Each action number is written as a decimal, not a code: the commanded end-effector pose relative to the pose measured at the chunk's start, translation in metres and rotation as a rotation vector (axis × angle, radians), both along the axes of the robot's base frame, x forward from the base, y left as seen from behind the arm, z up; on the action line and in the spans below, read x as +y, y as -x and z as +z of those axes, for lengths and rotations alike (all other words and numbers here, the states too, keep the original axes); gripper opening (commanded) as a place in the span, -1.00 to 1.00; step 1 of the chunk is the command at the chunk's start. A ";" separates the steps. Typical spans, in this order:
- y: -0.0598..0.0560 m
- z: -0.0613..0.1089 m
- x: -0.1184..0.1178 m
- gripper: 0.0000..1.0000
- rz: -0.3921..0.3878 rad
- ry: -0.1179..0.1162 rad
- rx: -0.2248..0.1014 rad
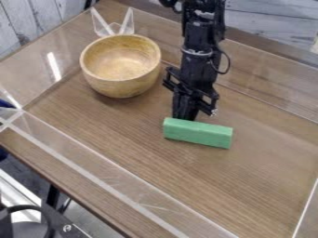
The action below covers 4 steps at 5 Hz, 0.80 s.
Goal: Remove the green block from inside the brown bowl and put it on the table
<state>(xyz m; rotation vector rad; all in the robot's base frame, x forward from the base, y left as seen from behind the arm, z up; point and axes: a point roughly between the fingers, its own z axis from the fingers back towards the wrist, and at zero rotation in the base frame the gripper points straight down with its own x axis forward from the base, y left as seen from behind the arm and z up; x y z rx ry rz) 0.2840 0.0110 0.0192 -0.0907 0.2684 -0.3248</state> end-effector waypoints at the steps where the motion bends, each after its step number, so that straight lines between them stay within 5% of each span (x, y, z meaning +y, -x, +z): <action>1: -0.011 0.005 -0.002 -1.00 -0.012 -0.004 -0.038; 4: -0.019 0.010 -0.004 -1.00 -0.018 -0.004 -0.071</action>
